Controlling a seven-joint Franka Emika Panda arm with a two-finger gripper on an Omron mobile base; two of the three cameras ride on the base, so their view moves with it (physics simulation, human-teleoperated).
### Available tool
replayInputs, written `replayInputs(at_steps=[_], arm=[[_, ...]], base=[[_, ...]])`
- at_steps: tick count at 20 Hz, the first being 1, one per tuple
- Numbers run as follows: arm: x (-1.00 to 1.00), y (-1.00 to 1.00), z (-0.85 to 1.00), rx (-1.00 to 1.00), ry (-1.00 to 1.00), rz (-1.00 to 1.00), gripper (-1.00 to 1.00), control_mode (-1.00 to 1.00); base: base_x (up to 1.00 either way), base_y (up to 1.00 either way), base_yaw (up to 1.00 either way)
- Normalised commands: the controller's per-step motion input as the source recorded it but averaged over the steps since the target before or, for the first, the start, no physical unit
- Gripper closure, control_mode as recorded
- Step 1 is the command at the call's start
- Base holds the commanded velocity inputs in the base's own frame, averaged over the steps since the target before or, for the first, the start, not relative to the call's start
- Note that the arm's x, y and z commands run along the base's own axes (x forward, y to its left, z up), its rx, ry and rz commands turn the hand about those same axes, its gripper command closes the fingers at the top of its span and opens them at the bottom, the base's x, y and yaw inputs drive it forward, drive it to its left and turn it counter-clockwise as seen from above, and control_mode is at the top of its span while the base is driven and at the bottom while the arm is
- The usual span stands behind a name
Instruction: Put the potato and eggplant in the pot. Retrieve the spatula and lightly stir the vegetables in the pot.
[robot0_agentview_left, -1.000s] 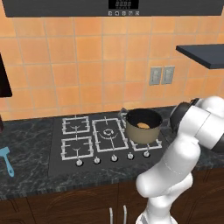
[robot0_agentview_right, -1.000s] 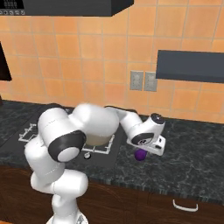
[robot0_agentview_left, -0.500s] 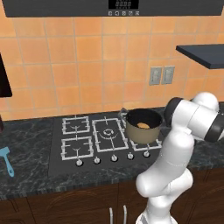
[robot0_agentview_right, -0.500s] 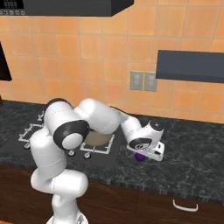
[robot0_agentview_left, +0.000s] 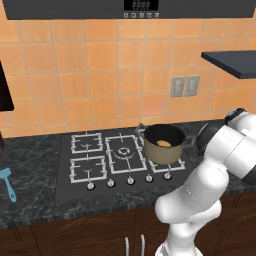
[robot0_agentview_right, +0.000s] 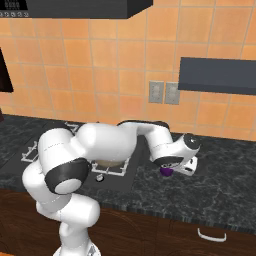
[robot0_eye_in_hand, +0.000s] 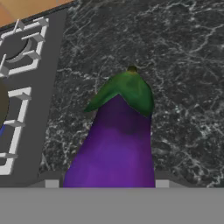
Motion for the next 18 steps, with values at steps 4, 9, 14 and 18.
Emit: replayInputs(at_steps=[4, 9, 14, 18], arm=[[0.00, 0.03, 1.00, -0.02, -0.16, 0.00, 1.00, -1.00], [0.00, 0.21, 1.00, -0.09, -0.05, 0.00, 1.00, -1.00], [0.01, 0.53, 1.00, -0.11, 0.01, 0.02, 1.00, -1.00], [0.21, 0.97, 0.72, -0.02, 0.12, 0.08, 1.00, -1.00]], base=[[0.00, 0.00, 0.00], [0.00, 0.00, 0.00], [0.00, 0.00, 0.00], [0.00, 0.00, 0.00]])
